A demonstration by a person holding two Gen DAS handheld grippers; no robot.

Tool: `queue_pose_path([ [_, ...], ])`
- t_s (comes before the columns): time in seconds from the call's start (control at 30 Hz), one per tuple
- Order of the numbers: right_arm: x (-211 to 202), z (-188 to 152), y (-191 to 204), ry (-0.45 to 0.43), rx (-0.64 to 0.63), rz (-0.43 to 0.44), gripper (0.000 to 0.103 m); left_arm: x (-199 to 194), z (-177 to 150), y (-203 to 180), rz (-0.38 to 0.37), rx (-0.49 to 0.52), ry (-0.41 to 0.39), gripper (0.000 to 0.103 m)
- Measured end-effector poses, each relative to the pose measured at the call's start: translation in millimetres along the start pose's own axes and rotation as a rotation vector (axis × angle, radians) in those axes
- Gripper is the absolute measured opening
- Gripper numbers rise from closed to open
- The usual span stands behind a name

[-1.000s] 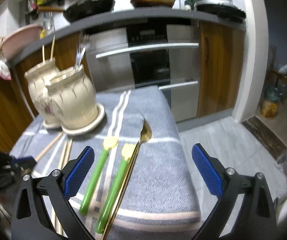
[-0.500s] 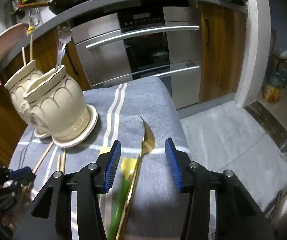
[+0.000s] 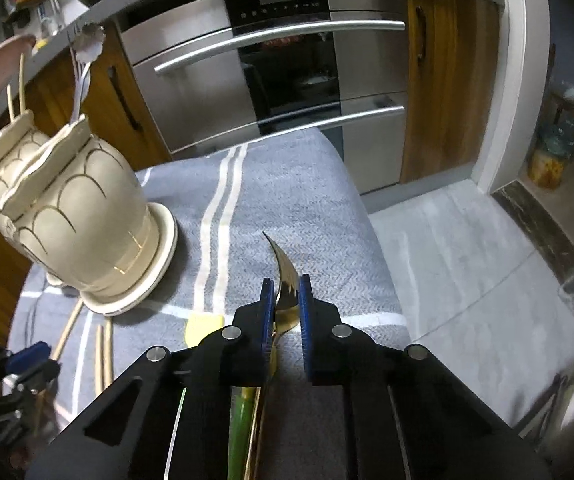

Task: Organize utensils
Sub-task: 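Lift the chopstick with the left tool while the right tool carries the gold fork toward the smaller pot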

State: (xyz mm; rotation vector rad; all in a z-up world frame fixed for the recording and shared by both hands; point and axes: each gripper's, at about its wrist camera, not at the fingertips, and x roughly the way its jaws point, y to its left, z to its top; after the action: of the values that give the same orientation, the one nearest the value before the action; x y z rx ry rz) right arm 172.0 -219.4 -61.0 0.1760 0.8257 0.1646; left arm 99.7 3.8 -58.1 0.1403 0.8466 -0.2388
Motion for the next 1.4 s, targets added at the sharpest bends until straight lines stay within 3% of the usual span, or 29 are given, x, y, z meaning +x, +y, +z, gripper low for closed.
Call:
queue_pose_path([
  [0.2, -19.4, -4.1, -8.4, -0.053, 0.038, 0.068, 0.008, 2.3, -0.4, 8.3, 0.000, 0.002, -0.007, 0.007],
  [0.37, -43.7, -8.3, -10.6, -0.117, 0.046, 0.130, 0.006, 1.4, -3.3, 9.5, -0.006, 0.008, -0.011, 0.006],
  [0.8, -106.9, -20.8, -0.2, -0.305, 0.003, 0.173, 0.004, -30.7, -18.3, -3.0, -0.042, 0.067, -0.091, 0.006],
  [1.17, -153.2, -33.1, 30.1, -0.487, -0.090, 0.178, 0.004, -75.6, -29.4, -5.8, -0.122, 0.105, -0.288, 0.006],
  [1.4, -181.7, -31.8, 50.0, -0.653, -0.134, 0.173, 0.004, -96.1, -24.7, 0.9, -0.154, 0.088, -0.413, 0.006],
])
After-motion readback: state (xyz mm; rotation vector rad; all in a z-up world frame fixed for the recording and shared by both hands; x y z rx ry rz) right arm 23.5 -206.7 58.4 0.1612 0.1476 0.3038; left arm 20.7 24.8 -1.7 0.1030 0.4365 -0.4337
